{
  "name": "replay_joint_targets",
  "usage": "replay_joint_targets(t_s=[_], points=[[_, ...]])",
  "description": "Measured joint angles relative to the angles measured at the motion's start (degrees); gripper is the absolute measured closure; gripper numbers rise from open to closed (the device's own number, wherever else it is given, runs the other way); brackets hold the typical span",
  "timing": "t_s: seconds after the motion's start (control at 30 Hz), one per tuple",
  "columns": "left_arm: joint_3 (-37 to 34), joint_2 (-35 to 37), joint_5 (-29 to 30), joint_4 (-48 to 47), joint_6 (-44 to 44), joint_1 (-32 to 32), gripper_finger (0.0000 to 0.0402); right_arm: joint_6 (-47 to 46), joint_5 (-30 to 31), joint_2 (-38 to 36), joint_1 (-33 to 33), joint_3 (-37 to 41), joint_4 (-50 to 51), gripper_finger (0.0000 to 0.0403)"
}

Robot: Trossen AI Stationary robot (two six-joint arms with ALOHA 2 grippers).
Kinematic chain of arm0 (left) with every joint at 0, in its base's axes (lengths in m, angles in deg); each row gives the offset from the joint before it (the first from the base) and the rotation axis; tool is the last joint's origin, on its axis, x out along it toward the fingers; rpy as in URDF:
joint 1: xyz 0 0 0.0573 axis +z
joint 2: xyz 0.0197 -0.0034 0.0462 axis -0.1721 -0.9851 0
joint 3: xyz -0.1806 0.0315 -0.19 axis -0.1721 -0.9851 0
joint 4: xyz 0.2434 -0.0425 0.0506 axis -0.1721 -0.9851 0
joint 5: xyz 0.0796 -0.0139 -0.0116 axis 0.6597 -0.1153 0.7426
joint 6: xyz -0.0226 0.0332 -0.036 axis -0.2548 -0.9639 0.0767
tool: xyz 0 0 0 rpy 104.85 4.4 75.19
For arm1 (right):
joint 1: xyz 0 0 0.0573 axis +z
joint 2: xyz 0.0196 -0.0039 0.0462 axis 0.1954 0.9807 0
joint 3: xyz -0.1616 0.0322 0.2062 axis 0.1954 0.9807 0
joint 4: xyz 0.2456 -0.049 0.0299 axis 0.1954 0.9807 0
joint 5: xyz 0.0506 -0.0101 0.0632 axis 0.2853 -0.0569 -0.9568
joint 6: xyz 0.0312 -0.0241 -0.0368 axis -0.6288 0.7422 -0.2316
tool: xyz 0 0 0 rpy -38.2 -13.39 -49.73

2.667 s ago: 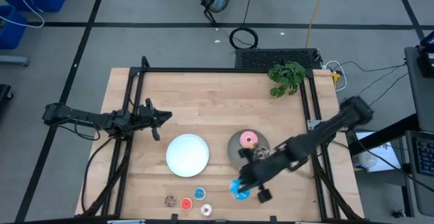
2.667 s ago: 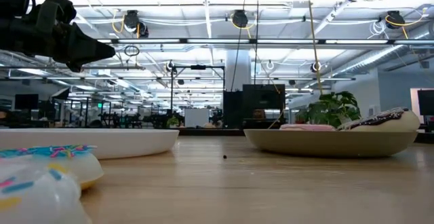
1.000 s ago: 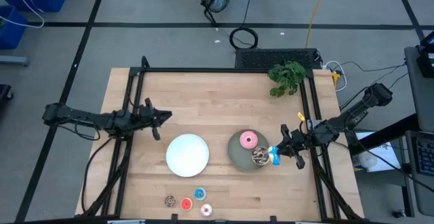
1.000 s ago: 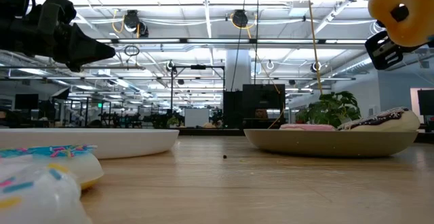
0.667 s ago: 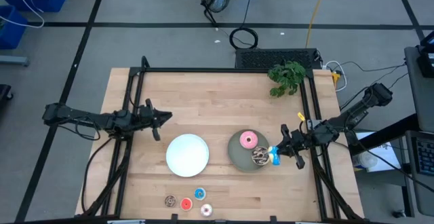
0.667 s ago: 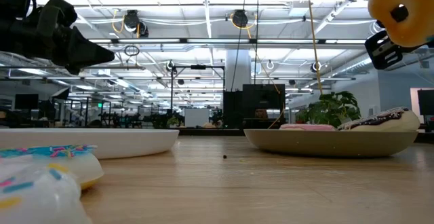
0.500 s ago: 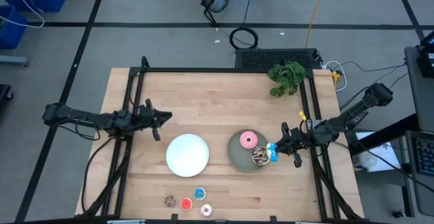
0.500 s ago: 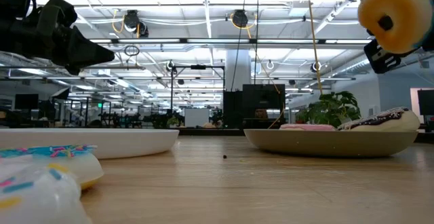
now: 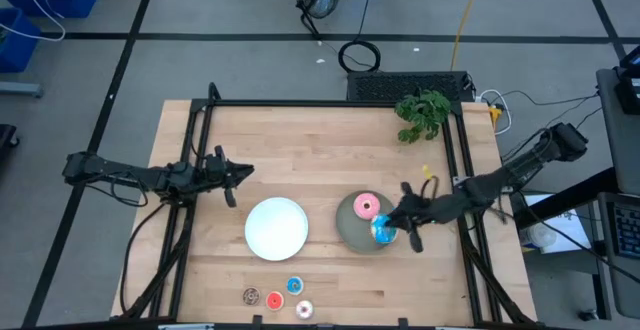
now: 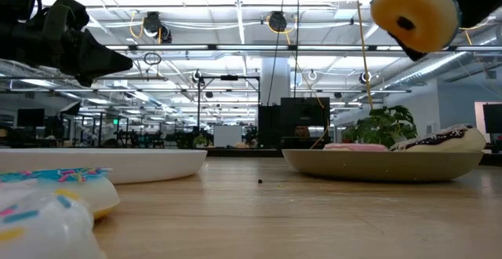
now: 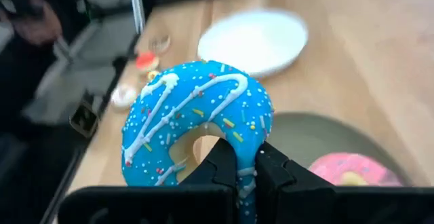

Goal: Pick & Place donuts
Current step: Put the big blue donut on the gray plate

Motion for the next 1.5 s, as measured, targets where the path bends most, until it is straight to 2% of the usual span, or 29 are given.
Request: replay_joint_targets(t_s=[0.3,0.53,0.77,1.13,1.33,1.5], points=[[0.01,-0.01,0.0,-0.33,-0.14,-0.01,0.036,2.62,-4.69,21.2,-4.5,-16.79,5.94,0.0395],[0.0,0.0,0.0,-0.47,-0.82,0.0,0.036,0.17,-15.37,32.55,-10.21,-21.11,10.27,0.0395],[0.01,-0.02,0.0,-0.48,-0.86,0.0,0.036,0.03,-19.81,37.41,-14.37,-21.24,10.78,0.0395],[0.0,0.0,0.0,-0.53,-0.93,-0.02,0.036,0.11,-21.14,40.98,-15.52,-21.24,11.36,0.0389],[0.0,0.0,0.0,-0.55,-1.01,0.0,0.036,2.56,-19.43,40.86,-15.5,-21.24,11.73,0.0363],[0.01,-0.01,0.0,-0.71,-1.01,0.0,0.036,2.64,-18.14,40.7,-15.5,-21.24,11.84,0.0315]])
